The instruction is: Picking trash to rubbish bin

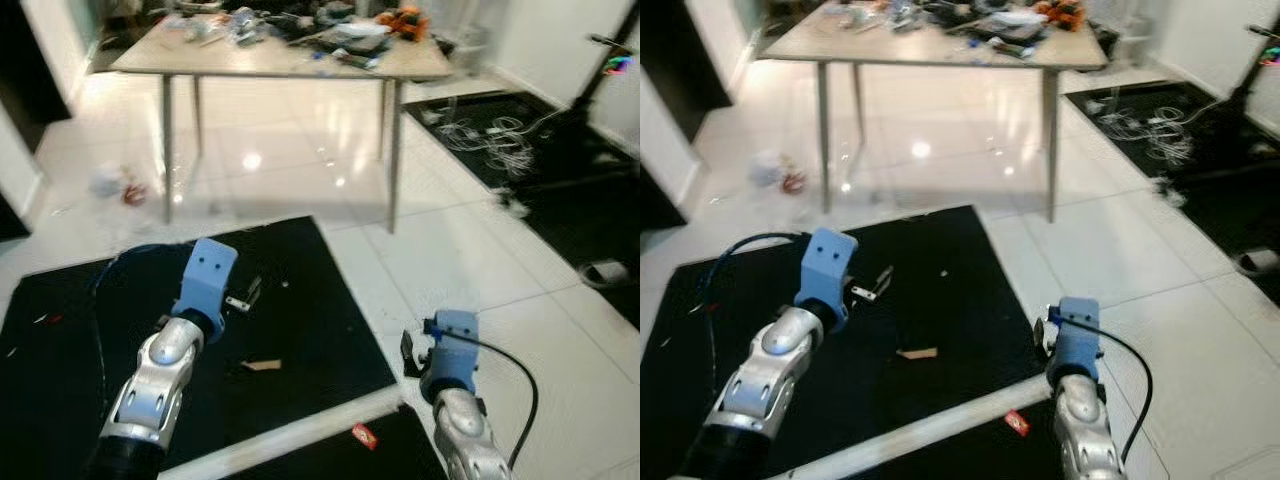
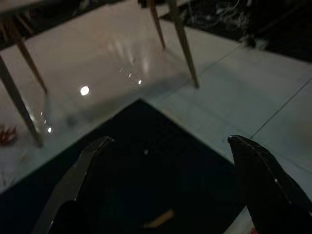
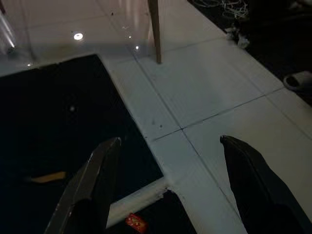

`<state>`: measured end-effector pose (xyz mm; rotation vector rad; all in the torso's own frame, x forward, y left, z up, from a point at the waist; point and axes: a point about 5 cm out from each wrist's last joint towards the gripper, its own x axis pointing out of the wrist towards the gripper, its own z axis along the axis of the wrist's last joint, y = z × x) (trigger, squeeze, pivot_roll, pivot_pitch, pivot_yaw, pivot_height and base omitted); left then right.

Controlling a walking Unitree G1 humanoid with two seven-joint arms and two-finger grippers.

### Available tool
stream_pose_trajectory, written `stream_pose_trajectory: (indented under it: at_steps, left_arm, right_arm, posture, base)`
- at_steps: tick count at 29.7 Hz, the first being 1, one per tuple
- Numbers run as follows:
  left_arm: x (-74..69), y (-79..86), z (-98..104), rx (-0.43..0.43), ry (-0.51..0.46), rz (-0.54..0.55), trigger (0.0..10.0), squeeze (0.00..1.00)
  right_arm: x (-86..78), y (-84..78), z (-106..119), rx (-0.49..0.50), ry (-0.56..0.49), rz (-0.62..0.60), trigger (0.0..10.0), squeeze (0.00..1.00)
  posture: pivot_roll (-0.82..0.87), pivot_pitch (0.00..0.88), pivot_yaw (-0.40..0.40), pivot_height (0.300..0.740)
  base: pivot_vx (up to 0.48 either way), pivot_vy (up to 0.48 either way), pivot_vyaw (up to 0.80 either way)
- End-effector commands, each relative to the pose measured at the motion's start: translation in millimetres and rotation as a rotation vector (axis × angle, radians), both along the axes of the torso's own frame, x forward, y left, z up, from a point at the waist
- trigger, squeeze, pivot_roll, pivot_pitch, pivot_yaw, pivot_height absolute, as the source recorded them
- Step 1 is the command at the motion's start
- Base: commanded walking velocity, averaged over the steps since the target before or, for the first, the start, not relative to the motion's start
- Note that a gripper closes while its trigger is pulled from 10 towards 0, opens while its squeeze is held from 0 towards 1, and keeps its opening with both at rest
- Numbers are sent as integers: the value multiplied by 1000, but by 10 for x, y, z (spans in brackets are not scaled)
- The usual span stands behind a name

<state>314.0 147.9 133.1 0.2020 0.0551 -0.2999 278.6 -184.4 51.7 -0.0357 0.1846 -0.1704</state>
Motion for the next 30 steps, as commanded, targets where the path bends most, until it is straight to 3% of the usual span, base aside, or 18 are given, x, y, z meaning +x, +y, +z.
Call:
stream_pose_trajectory:
  at_steps: [1, 9, 30]
  left_arm:
    - [-37, 27, -58, -9, 22, -2, 10000, 0]
    - [-52, 2, -38, -38, 23, -27, 10000, 0]
    - [-33, 30, -16, -62, 22, -8, 10000, 0]
  right_arm:
    - [-16, 85, -51, 17, 24, 25, 10000, 0]
    - [-12, 108, -41, 23, 15, 34, 10000, 0]
    - [-5, 121, -35, 28, 11, 40, 10000, 0]
  posture:
    - [9, 107, 37, 740]
    - [11, 108, 38, 740]
    - [11, 105, 38, 740]
  base:
    - [0, 0, 0]
    - [0, 0, 0]
    - [341, 0, 0]
